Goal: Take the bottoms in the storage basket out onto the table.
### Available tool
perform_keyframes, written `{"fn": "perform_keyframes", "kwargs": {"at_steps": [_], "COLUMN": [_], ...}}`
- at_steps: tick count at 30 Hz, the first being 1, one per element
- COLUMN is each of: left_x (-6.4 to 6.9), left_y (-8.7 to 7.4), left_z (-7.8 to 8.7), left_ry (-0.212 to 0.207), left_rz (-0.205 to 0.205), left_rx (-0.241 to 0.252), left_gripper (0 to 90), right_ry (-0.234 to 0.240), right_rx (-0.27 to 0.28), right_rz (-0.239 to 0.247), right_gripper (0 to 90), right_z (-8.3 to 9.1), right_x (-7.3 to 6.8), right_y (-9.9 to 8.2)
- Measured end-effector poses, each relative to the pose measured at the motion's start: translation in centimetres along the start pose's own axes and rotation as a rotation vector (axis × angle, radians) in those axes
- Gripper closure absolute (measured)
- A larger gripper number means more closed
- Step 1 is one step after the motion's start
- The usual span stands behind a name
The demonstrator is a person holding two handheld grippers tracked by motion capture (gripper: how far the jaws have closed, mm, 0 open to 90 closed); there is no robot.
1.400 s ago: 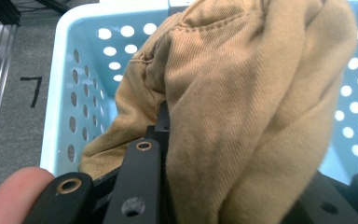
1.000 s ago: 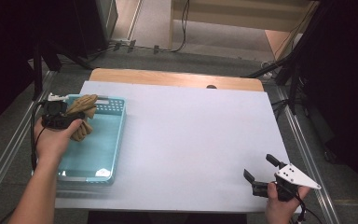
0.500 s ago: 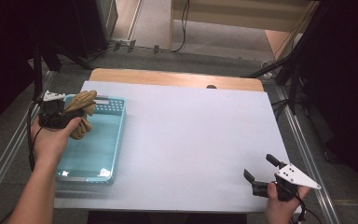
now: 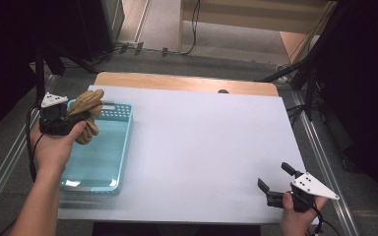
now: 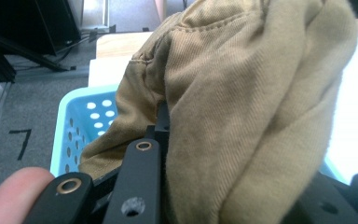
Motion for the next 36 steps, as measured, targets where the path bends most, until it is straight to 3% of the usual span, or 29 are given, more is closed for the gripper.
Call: {"fn": "perform_keyframes", "kwargs": {"at_steps": [26,36], "left_x": [2.7,4.1], "left_y": [2.1,2.1], "left_z": [2.4,2.4], "left_ry": [-0.107,-0.155], "left_rz": [-0.002,-0.005], "left_rx": [0.134,0.136], "left_gripper": [69.6,69.5], "right_ry": [0.002,0.007], "right_rx": [0.001,0.001], "right_rz": [0.001,0.004], "right_gripper": [0.0,0.0], "right_z": [0.0,-0.1], "right_x": [-0.1,-0.2], "right_y": [0.0,0.0]}}
Point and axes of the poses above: each handheld gripper's, and its own axes: z roughly backward along the jaws, y roughly out of its top, x roughly to its right, the point moved 8 cm from there along -z, roughly forward along the jaws, and after that the axes turned 3 degrees about z, right-handed, at the moved point
